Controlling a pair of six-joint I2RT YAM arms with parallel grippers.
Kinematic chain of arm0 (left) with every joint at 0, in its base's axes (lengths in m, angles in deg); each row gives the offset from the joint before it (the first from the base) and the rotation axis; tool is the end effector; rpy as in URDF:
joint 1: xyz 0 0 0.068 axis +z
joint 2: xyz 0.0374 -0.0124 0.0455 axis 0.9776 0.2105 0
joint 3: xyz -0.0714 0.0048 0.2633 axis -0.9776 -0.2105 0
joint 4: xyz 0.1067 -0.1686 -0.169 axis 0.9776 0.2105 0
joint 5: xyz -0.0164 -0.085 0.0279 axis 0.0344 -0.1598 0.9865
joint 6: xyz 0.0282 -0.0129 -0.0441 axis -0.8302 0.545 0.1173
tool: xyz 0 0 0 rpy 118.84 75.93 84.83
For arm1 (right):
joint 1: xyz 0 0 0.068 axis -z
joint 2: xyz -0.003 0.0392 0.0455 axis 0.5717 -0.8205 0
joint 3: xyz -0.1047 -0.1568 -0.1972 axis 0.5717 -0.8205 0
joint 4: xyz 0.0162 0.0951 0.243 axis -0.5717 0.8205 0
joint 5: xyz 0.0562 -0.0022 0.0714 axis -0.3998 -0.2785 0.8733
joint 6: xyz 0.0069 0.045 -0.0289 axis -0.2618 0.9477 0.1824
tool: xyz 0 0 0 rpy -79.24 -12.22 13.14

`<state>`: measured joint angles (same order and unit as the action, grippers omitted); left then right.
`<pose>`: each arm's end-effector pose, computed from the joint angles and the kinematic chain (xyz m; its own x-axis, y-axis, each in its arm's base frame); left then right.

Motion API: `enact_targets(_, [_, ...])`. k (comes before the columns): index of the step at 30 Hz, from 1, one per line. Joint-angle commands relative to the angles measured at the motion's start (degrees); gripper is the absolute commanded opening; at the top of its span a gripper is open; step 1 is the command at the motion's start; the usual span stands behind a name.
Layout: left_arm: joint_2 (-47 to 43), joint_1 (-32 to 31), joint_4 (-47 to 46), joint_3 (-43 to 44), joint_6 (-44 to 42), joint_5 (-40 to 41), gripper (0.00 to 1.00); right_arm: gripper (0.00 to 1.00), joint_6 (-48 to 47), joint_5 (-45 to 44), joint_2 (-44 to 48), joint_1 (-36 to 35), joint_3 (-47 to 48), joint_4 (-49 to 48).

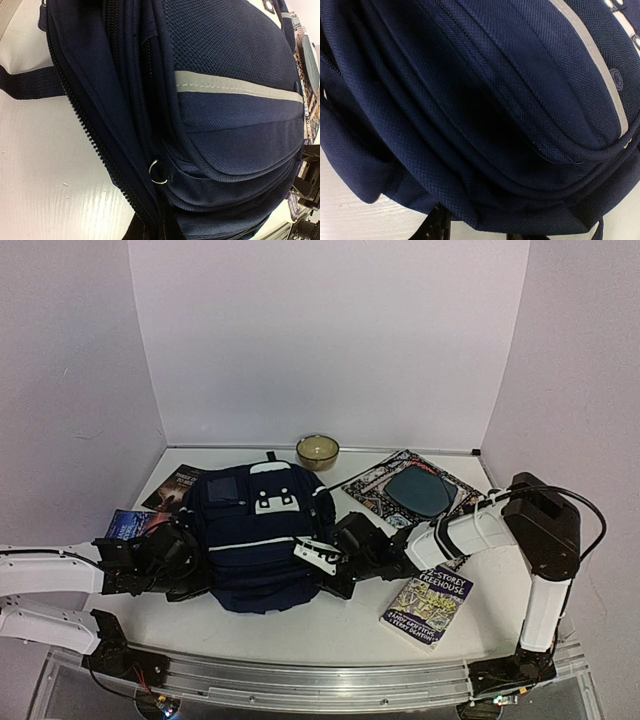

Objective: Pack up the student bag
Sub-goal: Pick up the largest pocket of the bag from the student bag.

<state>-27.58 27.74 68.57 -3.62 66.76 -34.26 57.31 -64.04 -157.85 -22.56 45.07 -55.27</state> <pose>0.1231 -0.1376 0.1711 -0.8560 -0.3189 -0.4070 -0.1185 0.8872 -0.4459 0.2146 0.3403 0.1539 0.0231 -0.5293 -0.8481 -0.9098 0.3405 -0.2373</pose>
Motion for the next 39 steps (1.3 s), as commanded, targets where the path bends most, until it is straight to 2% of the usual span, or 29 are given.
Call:
enact_targets(1, [-0.85,-0.08,-1.85,3.7,-2.33,-1.99,0.0,0.38,-2.13,-3.22,2.49,0.11,2.33,-2.86])
enact_targets(11, [-0.59,-0.05,-1.4,4.08,-3.28,-2.4,0.0,0.39,-2.96,-6.27,6.71,0.08,1.15,-3.58])
enact_targets(16, [-0.38,0.01,-1.06,4.75,-4.08,-2.94,0.0,0.4,-3.57,-7.77,4.85,0.05,2.1,-3.83])
enact_targets(21, [-1.54,-0.04,-0.98,4.66,-3.93,-3.62,0.0,0.4,-3.69,-4.44,2.45,0.08,3.44,-3.46])
enact_targets(25, [-2.56,0.01,-0.93,5.01,-4.41,-4.57,0.0,0.31,-3.73,-4.46,-0.5,0.26,4.51,-3.28])
enact_targets(31, [-5.68,0.01,0.12,4.35,-3.98,-4.16,0.0,0.0,-2.43,-6.02,-0.95,2.09,4.71,-2.75])
enact_targets(39, [-9.91,-0.03,4.77,3.09,-2.59,-3.3,0.0,0.0,-0.62,-8.35,2.58,9.91,5.19,3.39])
